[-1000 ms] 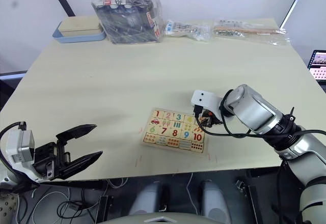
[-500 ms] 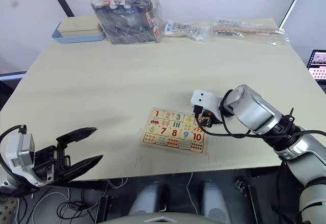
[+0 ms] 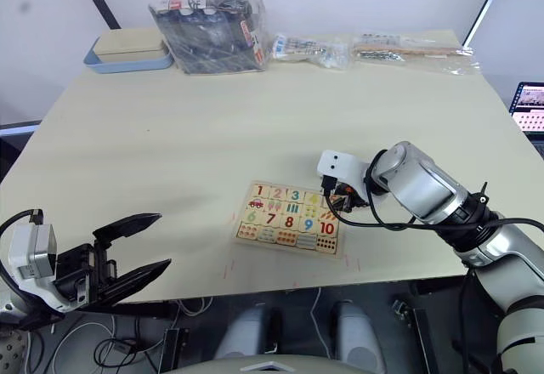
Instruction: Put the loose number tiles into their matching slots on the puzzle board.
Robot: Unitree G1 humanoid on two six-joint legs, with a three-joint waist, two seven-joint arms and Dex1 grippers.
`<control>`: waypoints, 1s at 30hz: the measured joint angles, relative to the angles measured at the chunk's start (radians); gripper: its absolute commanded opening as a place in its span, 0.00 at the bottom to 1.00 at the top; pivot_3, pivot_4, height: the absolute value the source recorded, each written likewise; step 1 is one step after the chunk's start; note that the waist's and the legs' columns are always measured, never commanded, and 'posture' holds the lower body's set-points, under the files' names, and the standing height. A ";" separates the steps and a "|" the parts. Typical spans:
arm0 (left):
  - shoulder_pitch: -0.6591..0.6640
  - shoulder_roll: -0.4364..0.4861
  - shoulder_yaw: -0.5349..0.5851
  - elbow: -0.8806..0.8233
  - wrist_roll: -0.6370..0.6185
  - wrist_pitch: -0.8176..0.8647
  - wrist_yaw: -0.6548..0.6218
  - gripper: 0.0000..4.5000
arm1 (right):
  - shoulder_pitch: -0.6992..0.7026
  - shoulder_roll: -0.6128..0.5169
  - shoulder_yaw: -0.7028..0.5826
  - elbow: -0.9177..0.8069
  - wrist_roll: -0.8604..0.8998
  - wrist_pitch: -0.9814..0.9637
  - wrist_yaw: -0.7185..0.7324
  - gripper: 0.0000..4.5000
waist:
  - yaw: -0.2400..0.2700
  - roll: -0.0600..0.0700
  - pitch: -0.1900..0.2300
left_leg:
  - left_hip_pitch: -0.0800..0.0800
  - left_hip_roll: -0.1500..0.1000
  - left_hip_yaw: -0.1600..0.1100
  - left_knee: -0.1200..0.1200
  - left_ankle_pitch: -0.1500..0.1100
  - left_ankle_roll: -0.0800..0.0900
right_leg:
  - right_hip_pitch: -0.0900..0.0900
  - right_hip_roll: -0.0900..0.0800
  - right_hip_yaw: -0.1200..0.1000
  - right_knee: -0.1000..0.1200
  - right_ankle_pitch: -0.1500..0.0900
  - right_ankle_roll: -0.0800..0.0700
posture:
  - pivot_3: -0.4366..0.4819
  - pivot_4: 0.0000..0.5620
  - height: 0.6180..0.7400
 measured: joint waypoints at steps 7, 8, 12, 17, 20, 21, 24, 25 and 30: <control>0.016 -0.003 0.000 0.000 0.000 -0.002 0.007 1.00 | 0.000 0.010 -0.001 0.008 -0.010 -0.014 0.010 0.20 | -0.009 0.000 0.000 | 0.000 0.000 0.000 0.000 0.000 0.000 | 0.000 0.000 0.001 0.000 0.000 0.000 | 0.48 0.27 1.00; 0.019 -0.006 0.000 0.000 0.000 -0.003 0.007 1.00 | 0.000 0.011 -0.001 0.010 -0.011 -0.015 0.011 0.20 | -0.009 0.000 0.000 | 0.000 0.000 0.000 0.000 0.000 0.000 | 0.000 0.000 0.001 0.000 0.000 0.000 | 0.48 0.27 1.00; 0.022 -0.008 0.000 0.000 0.000 -0.003 0.009 1.00 | -0.001 0.014 -0.005 0.020 -0.012 -0.015 0.019 0.20 | -0.009 0.000 0.000 | 0.000 0.000 0.000 0.000 0.000 0.000 | 0.000 0.000 0.001 0.000 0.000 0.000 | 0.48 0.27 1.00; 0.022 -0.008 0.000 0.000 0.000 -0.003 0.015 1.00 | -0.019 0.018 0.000 0.043 -0.015 -0.015 0.046 0.20 | -0.009 0.000 0.000 | 0.000 0.000 0.001 -0.001 0.000 0.000 | -0.001 -0.001 0.001 0.000 0.000 0.000 | 0.48 0.27 1.00; 0.024 -0.008 0.000 0.000 0.000 -0.004 0.018 1.00 | -0.034 0.027 0.007 0.060 -0.018 -0.012 0.058 0.20 | -0.010 0.000 0.000 | 0.000 0.000 0.001 -0.001 0.000 0.000 | -0.001 -0.001 0.001 0.000 0.000 0.000 | 0.48 0.27 1.00; 0.028 -0.008 0.000 -0.001 0.000 -0.004 0.020 1.00 | -0.039 0.030 0.012 0.064 -0.019 -0.011 0.060 0.20 | -0.010 0.000 0.000 | 0.000 0.000 0.001 -0.001 0.000 0.000 | -0.001 -0.001 0.001 0.000 0.000 0.000 | 0.48 0.27 1.00; 0.040 -0.009 0.000 -0.008 0.000 -0.004 0.023 1.00 | -0.045 0.034 0.016 0.066 -0.021 -0.006 0.063 0.20 | -0.010 0.000 0.000 | 0.000 0.000 0.001 -0.001 0.000 0.000 | -0.001 -0.001 0.001 0.000 0.000 0.000 | 0.48 0.27 1.00; 0.043 -0.009 0.001 -0.010 0.000 -0.005 0.023 1.00 | -0.046 0.035 0.017 0.066 -0.022 -0.004 0.065 0.20 | -0.010 0.000 0.000 | 0.000 0.000 0.001 -0.001 0.000 0.000 | -0.001 -0.001 0.001 0.000 0.000 0.000 | 0.48 0.27 1.00; 0.056 -0.010 0.004 -0.019 0.000 -0.009 0.026 1.00 | -0.066 0.038 0.037 0.068 -0.034 0.005 0.074 0.20 | -0.010 0.000 0.000 | 0.000 0.000 0.002 -0.002 0.000 0.000 | -0.002 -0.002 0.001 0.000 0.000 0.000 | 0.48 0.27 1.00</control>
